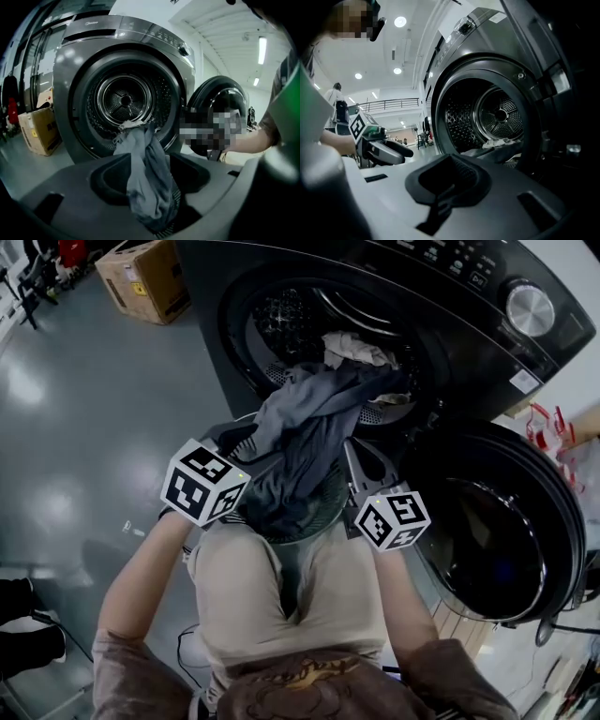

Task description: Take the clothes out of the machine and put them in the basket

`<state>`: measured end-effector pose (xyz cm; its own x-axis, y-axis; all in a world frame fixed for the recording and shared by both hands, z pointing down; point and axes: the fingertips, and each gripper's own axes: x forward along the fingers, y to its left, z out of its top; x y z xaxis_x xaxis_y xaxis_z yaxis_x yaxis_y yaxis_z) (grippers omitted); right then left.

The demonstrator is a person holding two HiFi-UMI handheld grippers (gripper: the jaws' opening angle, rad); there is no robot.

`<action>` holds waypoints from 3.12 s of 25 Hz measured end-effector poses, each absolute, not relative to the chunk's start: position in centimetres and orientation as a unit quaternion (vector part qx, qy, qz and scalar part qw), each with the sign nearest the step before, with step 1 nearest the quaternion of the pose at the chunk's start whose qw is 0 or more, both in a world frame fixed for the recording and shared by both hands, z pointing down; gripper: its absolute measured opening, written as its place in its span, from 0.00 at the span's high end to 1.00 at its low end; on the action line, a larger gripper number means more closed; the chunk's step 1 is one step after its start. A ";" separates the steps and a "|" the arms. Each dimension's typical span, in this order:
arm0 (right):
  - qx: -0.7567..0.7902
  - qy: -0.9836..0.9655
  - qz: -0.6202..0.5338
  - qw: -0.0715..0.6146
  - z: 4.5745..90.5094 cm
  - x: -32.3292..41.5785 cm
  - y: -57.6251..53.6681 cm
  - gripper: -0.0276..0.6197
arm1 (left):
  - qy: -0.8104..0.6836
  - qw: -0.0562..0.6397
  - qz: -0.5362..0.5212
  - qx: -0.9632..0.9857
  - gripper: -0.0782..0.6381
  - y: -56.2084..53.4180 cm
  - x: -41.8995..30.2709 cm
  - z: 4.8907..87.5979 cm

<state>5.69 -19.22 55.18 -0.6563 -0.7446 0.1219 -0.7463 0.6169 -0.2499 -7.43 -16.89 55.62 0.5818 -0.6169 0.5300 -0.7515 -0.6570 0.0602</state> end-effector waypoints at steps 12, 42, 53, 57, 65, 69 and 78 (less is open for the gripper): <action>0.430 -0.893 0.129 0.007 54.1 7.2 -18.2 0.96 | -0.371 0.105 0.210 0.899 0.31 -27.2 0.8 58.8; 0.459 -0.879 0.129 0.013 54.5 10.1 -16.6 0.96 | -0.314 0.125 0.272 0.901 0.79 -27.7 2.9 61.1; 0.441 -0.888 0.128 0.014 55.0 8.9 -18.3 0.96 | -0.340 0.174 0.233 0.894 0.80 -16.7 -6.8 57.5; 0.431 -0.893 0.132 0.014 55.3 7.7 -18.2 0.96 | -0.354 0.173 0.243 0.886 0.81 -14.4 -9.5 56.8; 0.416 -0.899 0.135 0.015 55.5 6.0 -17.8 0.96 | -0.381 0.170 0.245 0.875 0.74 -13.8 -10.9 56.7; 0.418 -0.898 0.134 0.014 55.1 6.1 -17.4 0.96 | -0.379 0.172 0.217 0.883 0.56 -15.7 -9.5 56.3; 0.436 -0.891 0.124 0.023 54.5 7.5 -16.7 0.96 | -0.363 0.141 0.206 0.898 0.46 -25.2 -0.8 60.0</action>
<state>7.49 -16.70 54.49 -0.6194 -0.7707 0.1495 -0.7822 0.5896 -0.2014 -0.78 -25.21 60.01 0.6522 -0.5930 0.4722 -0.7093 -0.6972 0.1041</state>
